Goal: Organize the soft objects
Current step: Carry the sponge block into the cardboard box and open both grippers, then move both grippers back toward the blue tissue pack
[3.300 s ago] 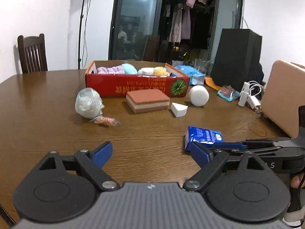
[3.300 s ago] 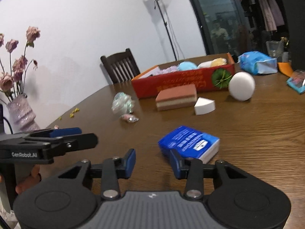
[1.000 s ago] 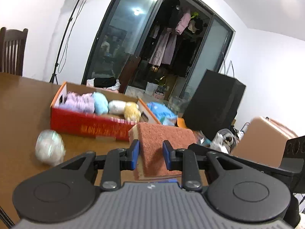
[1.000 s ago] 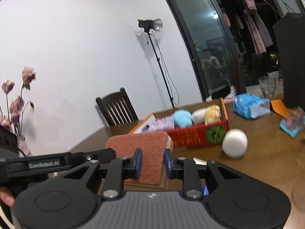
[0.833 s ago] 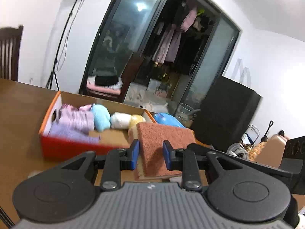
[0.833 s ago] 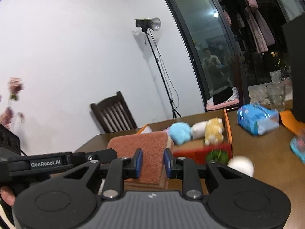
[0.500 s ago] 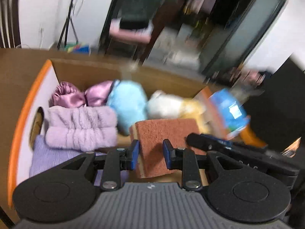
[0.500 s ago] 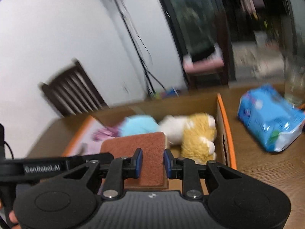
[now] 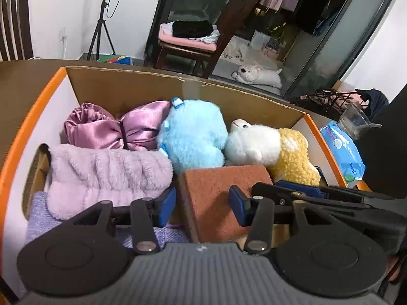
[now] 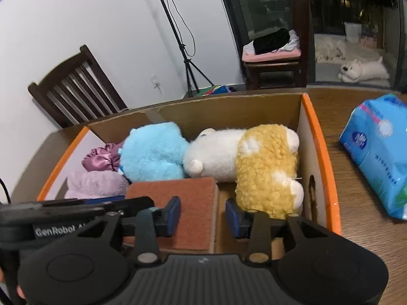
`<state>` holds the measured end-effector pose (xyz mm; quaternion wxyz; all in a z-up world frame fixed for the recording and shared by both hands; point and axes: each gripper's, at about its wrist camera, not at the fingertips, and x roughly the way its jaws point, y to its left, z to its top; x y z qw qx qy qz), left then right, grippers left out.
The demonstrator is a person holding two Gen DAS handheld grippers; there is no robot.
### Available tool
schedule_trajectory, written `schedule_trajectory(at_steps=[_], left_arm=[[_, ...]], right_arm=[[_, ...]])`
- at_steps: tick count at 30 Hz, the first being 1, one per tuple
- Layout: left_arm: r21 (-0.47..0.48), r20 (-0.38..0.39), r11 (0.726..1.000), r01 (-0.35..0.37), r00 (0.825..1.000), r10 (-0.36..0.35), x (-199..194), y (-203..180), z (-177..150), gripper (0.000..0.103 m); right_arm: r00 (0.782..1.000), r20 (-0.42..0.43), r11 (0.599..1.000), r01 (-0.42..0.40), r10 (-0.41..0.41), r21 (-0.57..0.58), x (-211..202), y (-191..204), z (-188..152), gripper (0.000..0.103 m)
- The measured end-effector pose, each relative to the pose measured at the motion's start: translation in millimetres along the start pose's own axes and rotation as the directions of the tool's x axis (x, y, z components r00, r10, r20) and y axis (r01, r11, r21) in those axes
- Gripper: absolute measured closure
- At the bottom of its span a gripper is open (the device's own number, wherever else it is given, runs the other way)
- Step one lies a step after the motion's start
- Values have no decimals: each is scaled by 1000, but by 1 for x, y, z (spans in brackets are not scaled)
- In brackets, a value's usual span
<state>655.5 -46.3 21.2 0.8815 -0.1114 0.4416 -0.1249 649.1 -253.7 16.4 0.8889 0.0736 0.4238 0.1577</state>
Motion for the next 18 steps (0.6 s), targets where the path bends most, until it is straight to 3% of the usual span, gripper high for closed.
schedule_trajectory(at_steps=[3,5,9,13,15,18], left_arm=[[39,11,999,-26,1000,26,-21,-8,2,53],[64,44,997,-31,999,28,-46,-14,1,53],[109,126,992,-59,991,45,-112,-27,1,51],[183,220,978,-96,974,54,-187,-41,-19,42],[216,257,969,-121,964,63,-210,-51,-29,37],[234,292,960,-153,953,81,-232,-64,-42,36]], right_arm=[[999,-3,998,45,-45,-37,-4,7,5,58],[999,11,998,31,-31,-51,-22,11,9,58],[996,89,996,35,-27,-87,-83,19,15,49],[988,149,984,65,-39,-169,-157,26,6,42],[982,187,977,77,-39,-200,-193,28,-5,37],[975,219,975,78,-31,-209,-229,28,-16,36]])
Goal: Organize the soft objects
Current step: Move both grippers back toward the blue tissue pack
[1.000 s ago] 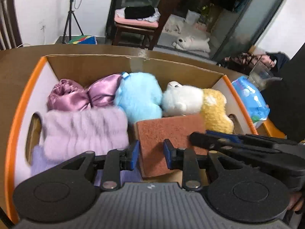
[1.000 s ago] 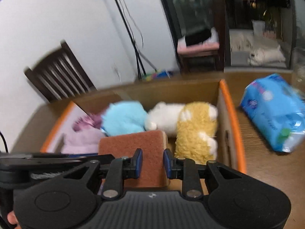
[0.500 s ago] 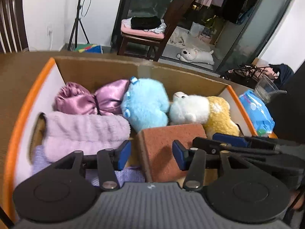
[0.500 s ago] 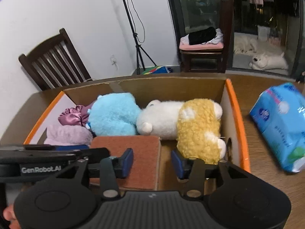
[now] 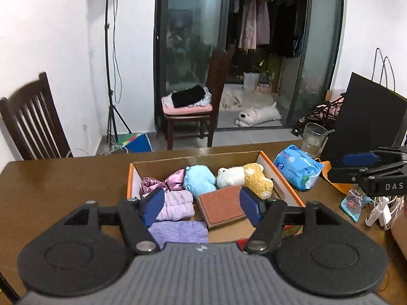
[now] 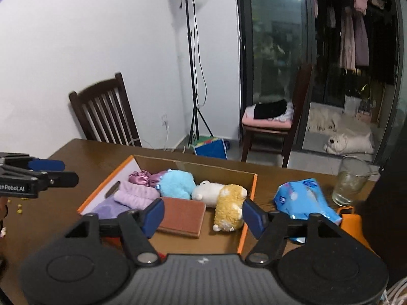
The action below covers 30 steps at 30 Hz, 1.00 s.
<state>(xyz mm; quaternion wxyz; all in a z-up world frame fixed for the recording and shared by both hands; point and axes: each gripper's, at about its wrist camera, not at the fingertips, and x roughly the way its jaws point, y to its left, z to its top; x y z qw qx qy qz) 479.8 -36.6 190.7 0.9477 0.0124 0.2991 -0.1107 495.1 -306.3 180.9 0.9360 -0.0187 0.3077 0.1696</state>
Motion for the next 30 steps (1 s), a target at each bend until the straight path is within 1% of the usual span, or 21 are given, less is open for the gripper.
schedule_trajectory(at_steps=[3,5,7,8,9,11,13,15,17,18,19,21,24,27,30], left_arm=[[-15,24,1000,15,1000,-14,-23,-11,-8,36],[1,64,1000,3,998,-3,-45,-17,-25,35],[28,131,1000,-14,991,10,-70,-27,-54,32],[38,166,999,-3,986,-3,-84,-31,-76,29],[41,179,999,14,984,-21,-93,-34,-94,29],[37,190,998,51,980,-57,-112,-42,-139,29],[30,198,997,74,977,-79,-127,-49,-183,27],[35,199,997,68,977,-73,-137,-58,-224,20],[33,164,999,43,985,-48,-137,-65,-251,20],[27,131,998,50,990,-53,-135,-65,-258,20],[23,116,998,50,992,-53,-133,-66,-260,20],[30,122,999,30,992,-34,-132,-63,-258,20],[6,144,1000,9,990,-10,-128,-56,-254,20],[-29,137,1000,-6,991,10,-118,-45,-253,20],[-51,118,998,-46,992,52,-102,-34,-250,20]], right_arm=[[1000,20,1000,2,-2,9,-23,3,-5,36],[999,45,1000,-11,10,7,-40,7,-15,36],[996,91,1000,-24,23,8,-63,12,-35,35],[993,117,1000,-30,30,-3,-76,15,-49,33],[989,141,999,-36,38,-17,-87,20,-65,30],[981,184,998,-54,62,-44,-108,31,-106,26],[977,199,996,-70,80,-60,-123,42,-143,25],[972,212,994,-91,101,-56,-136,52,-183,23],[971,207,992,-118,123,-38,-141,59,-218,21],[973,190,991,-129,131,-20,-141,61,-231,21],[977,169,991,-133,131,1,-138,62,-241,21],[982,149,992,-123,118,30,-134,63,-248,21],[984,143,993,-112,105,39,-128,65,-248,21],[984,157,993,-101,90,62,-125,62,-248,21],[988,142,994,-73,61,81,-117,57,-251,21]])
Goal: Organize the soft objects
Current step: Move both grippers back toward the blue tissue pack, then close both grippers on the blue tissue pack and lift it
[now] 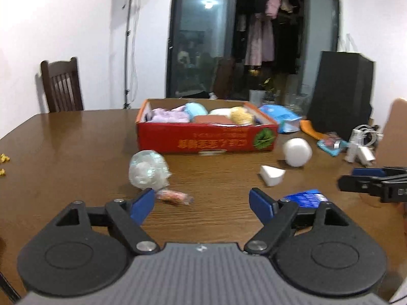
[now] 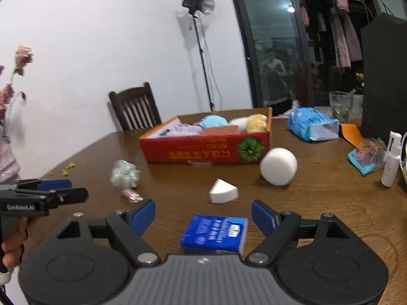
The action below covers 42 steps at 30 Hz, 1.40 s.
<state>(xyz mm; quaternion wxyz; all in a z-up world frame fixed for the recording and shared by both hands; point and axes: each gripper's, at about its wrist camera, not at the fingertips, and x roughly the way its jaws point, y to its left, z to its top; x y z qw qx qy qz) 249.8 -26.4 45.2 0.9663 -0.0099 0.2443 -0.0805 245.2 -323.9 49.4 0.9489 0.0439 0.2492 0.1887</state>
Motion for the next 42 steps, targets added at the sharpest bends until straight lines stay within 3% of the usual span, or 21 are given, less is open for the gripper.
schedule_trajectory(at_steps=[3,7,13,15,19,22,24,26,29,37,39,42], left_arm=[[-5,-12,998,-55,998,55,19,10,4,20],[-22,-55,999,-35,998,34,43,20,4,21],[-24,-123,998,53,991,-56,70,8,-6,25],[-50,-136,991,126,982,-132,75,1,-5,29],[-116,-196,946,302,927,-320,88,-19,-7,54],[-174,-225,912,372,886,-405,96,-27,-11,56],[-235,-244,877,419,848,-471,103,-31,-14,58],[-297,-255,844,446,815,-520,109,-34,-16,65],[-298,-258,858,418,830,-494,113,-36,-17,67],[-315,-244,860,402,841,-483,117,-37,-13,71],[-294,-209,861,415,851,-482,114,-34,1,71],[-219,-116,860,461,863,-492,112,-26,49,71]], right_arm=[[999,-15,999,51,-51,9,13,-10,2,21],[997,-62,999,45,-44,15,33,-21,1,22],[991,-134,1000,-14,17,23,55,-18,-13,23],[989,-147,999,-27,32,36,61,-15,-16,24],[986,-126,991,-99,111,93,65,-16,-17,35],[987,-105,982,-101,118,157,65,-27,-13,54],[988,-114,981,-83,104,176,67,-34,-14,71],[987,-126,976,-75,102,202,71,-41,-17,79],[986,-117,968,-93,123,232,74,-46,-21,78],[978,-105,939,-142,183,314,82,-61,-26,78],[979,-103,934,-132,175,331,82,-60,-18,80],[984,-22,946,-161,174,280,80,-55,20,80]])
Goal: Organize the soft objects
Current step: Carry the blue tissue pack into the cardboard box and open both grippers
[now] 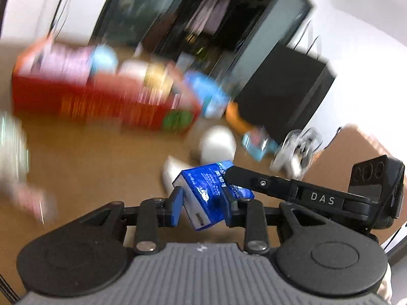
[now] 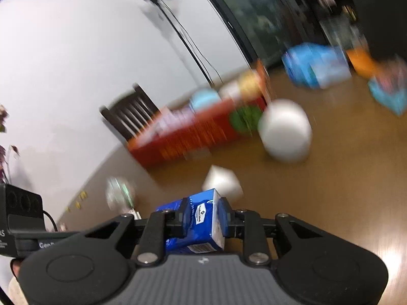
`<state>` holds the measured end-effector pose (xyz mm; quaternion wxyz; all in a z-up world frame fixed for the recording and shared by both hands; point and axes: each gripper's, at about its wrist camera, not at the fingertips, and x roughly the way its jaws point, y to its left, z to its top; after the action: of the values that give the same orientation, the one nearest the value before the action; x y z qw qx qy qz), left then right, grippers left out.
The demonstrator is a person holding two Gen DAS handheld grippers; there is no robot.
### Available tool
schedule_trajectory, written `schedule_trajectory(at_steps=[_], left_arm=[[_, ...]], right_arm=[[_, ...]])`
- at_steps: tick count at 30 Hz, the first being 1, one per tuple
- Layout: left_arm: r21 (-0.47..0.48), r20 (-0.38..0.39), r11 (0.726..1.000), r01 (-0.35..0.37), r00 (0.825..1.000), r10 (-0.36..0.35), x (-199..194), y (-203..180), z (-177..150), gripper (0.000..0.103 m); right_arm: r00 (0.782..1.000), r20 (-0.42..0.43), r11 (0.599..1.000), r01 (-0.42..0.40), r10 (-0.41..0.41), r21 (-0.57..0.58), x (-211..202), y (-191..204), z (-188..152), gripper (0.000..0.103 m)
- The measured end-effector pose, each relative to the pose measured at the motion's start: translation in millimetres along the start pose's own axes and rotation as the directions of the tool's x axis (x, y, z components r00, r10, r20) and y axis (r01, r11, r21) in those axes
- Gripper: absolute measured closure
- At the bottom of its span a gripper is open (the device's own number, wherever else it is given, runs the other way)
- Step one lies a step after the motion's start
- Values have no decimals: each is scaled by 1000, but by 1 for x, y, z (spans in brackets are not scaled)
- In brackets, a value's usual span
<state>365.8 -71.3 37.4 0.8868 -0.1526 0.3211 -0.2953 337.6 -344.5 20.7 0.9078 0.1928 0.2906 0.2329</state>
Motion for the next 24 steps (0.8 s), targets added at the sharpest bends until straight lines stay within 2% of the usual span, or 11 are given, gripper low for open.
schedule_trajectory(at_steps=[3,5,8,10,12,15,17,19,21,24], left_arm=[[63,59,998,-14,998,10,2,6,60,71],[65,63,997,-42,997,38,18,20,99,71],[2,-9,997,-83,997,83,57,55,143,71],[-16,-96,989,-147,985,145,86,81,157,71],[-26,-168,975,-219,963,212,105,102,160,72],[17,-241,949,-315,920,310,122,126,154,71],[25,-260,940,-340,906,335,123,135,150,71],[2,-270,940,-341,905,329,122,143,149,70],[-16,-264,937,-350,905,334,116,147,150,62],[-6,-212,932,-363,911,353,96,139,155,58]], right_arm=[[998,68,991,-1,10,-135,12,22,50,80],[995,94,987,1,15,-161,36,27,87,80],[997,71,993,17,-9,-113,90,19,133,80],[999,0,997,32,-32,-68,133,9,153,80],[992,-100,997,74,-77,-32,173,3,158,80],[969,-232,995,77,-89,-64,222,8,145,80],[951,-296,995,77,-91,-61,245,10,133,81],[943,-317,995,82,-96,-56,256,11,128,80],[940,-331,996,79,-88,-43,262,11,127,79],[942,-328,997,65,-72,-31,259,13,133,75]])
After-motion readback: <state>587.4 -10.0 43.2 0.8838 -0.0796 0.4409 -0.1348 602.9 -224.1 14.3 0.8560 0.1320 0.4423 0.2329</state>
